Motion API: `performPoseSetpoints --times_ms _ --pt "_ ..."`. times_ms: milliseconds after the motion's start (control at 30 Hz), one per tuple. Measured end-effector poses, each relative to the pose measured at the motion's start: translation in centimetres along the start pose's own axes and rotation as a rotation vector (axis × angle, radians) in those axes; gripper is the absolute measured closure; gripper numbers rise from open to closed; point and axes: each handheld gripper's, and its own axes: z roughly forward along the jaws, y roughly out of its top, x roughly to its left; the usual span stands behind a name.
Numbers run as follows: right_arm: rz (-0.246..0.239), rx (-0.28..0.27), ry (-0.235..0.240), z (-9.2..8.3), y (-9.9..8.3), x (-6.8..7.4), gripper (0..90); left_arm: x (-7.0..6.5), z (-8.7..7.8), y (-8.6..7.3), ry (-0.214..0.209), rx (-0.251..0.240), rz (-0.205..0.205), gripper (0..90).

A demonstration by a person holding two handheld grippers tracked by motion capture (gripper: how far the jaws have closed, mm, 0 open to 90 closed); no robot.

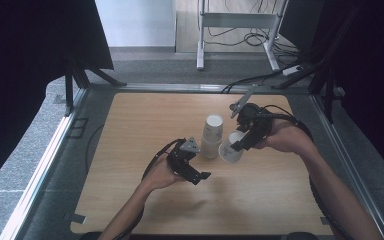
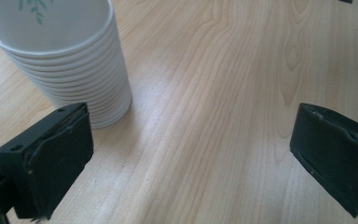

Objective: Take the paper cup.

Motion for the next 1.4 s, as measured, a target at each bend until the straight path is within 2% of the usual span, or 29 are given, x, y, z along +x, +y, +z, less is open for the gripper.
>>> performPoseSetpoints --times_ms 33,67,100,167,200,267,300,533,800,1067,1100,1167,1400 --pt "-0.002 -0.002 0.001 0.2 -0.1 0.1 37.4 -0.2 0.0 0.0 -0.002 -0.009 -0.008 0.0" --pt "-0.004 -0.006 0.005 0.3 -0.2 0.2 37.4 -0.1 0.0 0.0 -0.003 0.003 0.011 0.0" --pt "-0.002 -0.009 0.009 0.5 -0.3 0.3 37.4 -0.3 0.0 -0.1 -0.002 -0.006 0.002 0.0" --pt "-0.004 -0.016 0.016 0.8 -0.5 0.5 37.4 -0.3 -0.1 -0.2 -0.012 0.001 0.013 0.0" --pt "-0.008 -0.020 0.019 1.1 -0.6 0.6 37.4 -0.5 -0.1 -0.3 -0.015 -0.009 0.001 0.0" --pt "-0.013 -0.026 0.025 1.5 -0.9 0.7 37.4 -0.4 -0.2 -0.4 -0.022 0.002 0.017 0.0" --pt "-0.017 -0.032 0.026 1.6 -1.0 0.8 37.5 -0.5 -0.1 -0.5 -0.024 -0.008 0.008 0.0" --pt "-0.036 -0.076 0.033 2.6 -1.6 1.3 37.4 -0.8 -0.4 -0.9 -0.036 -0.017 0.017 0.1" --pt "-0.041 -0.126 0.042 3.7 -2.5 2.0 37.5 -1.1 -0.9 -1.3 -0.044 -0.014 0.065 0.4" --pt "-0.083 -0.195 0.057 4.8 -3.5 2.8 37.5 -1.4 -1.2 -1.9 -0.065 -0.027 0.062 1.1" --pt "-0.087 -0.206 0.057 5.0 -3.6 2.9 37.5 -1.4 -1.3 -1.9 -0.069 -0.020 0.074 1.1" --pt "-0.098 -0.223 0.061 5.3 -3.9 3.1 37.5 -1.6 -1.3 -2.1 -0.073 -0.031 0.066 1.3" --pt "-0.119 -0.292 0.081 6.3 -4.9 3.5 37.6 -2.0 -1.4 -2.5 -0.073 -0.031 0.087 2.2"
